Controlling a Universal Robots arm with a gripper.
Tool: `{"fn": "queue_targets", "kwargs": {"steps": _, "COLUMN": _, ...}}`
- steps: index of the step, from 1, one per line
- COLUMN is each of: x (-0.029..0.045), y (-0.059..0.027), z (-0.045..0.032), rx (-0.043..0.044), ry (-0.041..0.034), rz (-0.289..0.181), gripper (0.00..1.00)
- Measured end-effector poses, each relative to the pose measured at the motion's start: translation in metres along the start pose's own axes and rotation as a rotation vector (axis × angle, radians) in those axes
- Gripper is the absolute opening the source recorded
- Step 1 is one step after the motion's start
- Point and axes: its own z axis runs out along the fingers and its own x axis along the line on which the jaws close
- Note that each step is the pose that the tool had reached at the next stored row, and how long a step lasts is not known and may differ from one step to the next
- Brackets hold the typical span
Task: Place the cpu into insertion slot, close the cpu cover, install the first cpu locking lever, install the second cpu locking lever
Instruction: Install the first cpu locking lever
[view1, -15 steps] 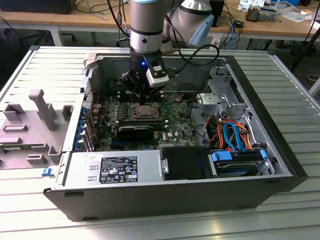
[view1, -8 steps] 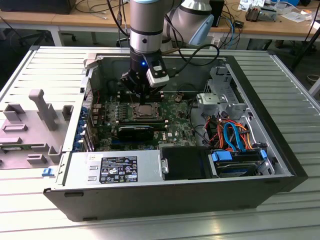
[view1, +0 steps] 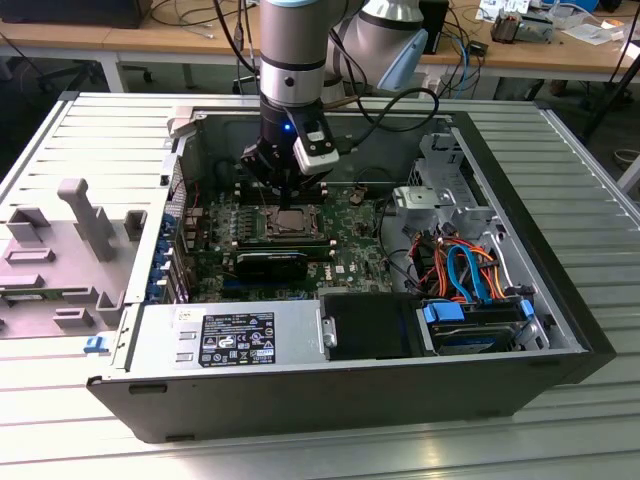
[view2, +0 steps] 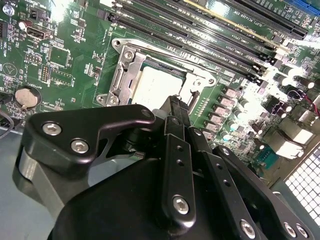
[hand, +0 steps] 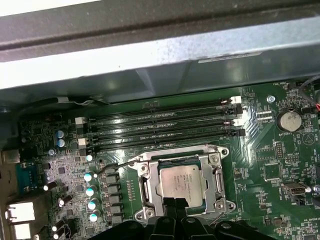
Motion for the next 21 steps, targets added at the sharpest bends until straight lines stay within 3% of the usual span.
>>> {"fn": "queue_targets", "kwargs": {"steps": 21, "x": 0.0, "y": 0.0, "z": 0.0, "rx": 0.0006, "ry": -0.0012, "rz": -0.024, "gripper": 0.11}}
